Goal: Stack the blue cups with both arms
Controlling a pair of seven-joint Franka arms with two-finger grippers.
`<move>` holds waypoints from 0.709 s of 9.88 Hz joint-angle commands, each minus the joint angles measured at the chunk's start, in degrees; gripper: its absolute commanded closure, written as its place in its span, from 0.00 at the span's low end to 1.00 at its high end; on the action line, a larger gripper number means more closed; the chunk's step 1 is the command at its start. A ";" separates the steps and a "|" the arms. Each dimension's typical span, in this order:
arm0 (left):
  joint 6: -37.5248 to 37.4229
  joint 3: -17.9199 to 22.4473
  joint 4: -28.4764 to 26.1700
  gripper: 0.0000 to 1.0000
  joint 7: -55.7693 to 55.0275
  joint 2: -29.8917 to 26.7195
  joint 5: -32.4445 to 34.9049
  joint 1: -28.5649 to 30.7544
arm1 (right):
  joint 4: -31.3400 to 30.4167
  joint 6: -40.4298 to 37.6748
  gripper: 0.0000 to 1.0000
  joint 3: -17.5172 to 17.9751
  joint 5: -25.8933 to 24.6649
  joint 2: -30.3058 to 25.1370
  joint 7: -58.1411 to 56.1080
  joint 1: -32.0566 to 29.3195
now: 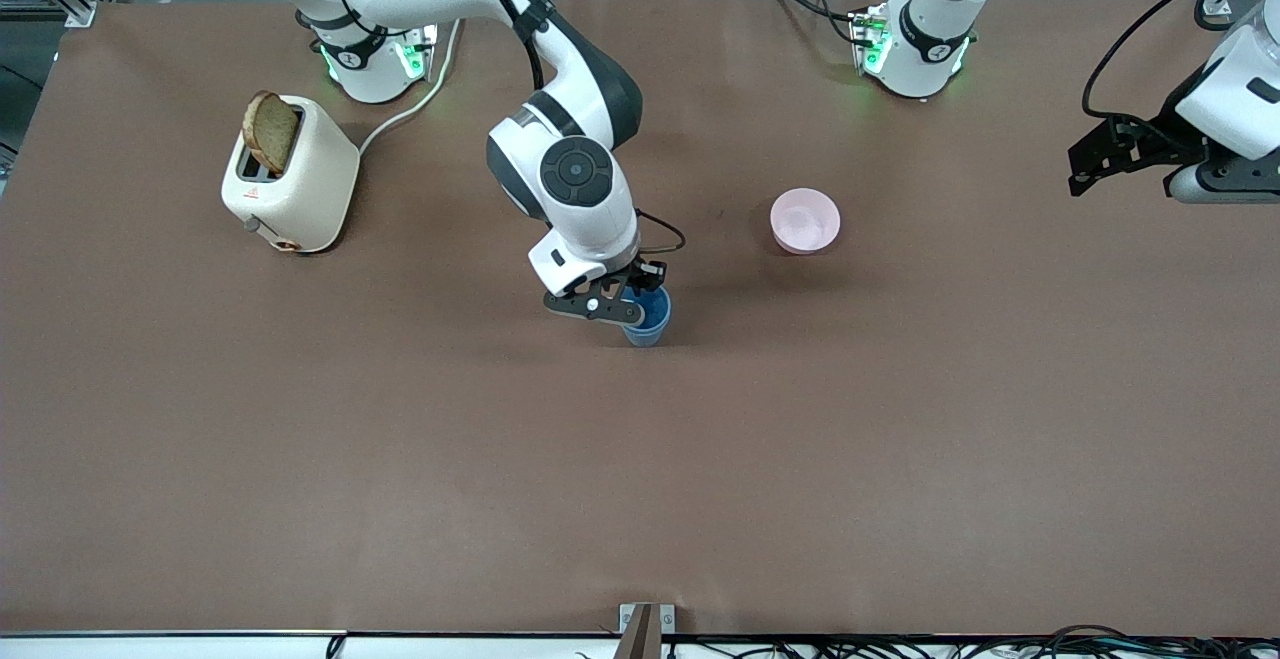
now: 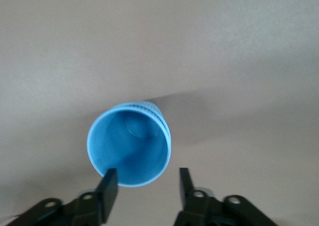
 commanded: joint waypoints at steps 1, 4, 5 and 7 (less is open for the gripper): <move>-1.06 -0.10 -1.24 0.00 0.99 0.32 -0.97 -0.08 | 2.24 -1.20 0.00 -1.39 -3.26 -3.95 -0.90 -0.69; -1.06 -0.10 -1.24 0.00 0.73 0.24 -0.97 0.00 | 1.55 -15.39 0.00 -3.15 -5.13 -15.81 -8.06 -10.40; -1.06 -0.10 -1.07 0.00 0.64 0.24 -0.97 0.00 | 1.54 -20.14 0.00 -3.16 -5.13 -18.89 -12.55 -14.71; -1.06 -0.10 -1.06 0.00 0.29 0.32 -3.50 0.09 | 1.37 -25.10 0.00 -3.16 -5.48 -22.86 -15.73 -23.41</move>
